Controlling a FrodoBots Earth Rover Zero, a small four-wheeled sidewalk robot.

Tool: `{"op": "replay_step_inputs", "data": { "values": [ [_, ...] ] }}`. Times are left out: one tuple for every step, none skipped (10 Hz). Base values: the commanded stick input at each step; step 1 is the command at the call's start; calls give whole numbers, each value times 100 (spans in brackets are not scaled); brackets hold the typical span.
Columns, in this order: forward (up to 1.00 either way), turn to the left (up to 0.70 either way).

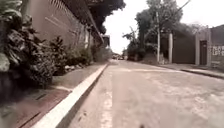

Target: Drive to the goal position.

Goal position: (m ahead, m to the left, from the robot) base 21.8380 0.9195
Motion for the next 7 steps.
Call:
{"op": "replay_step_inputs", "data": {
  "values": [
    [70,0],
    [70,0],
    [70,0],
    [70,0],
    [70,0],
    [70,0],
    [70,0]
  ]
}}
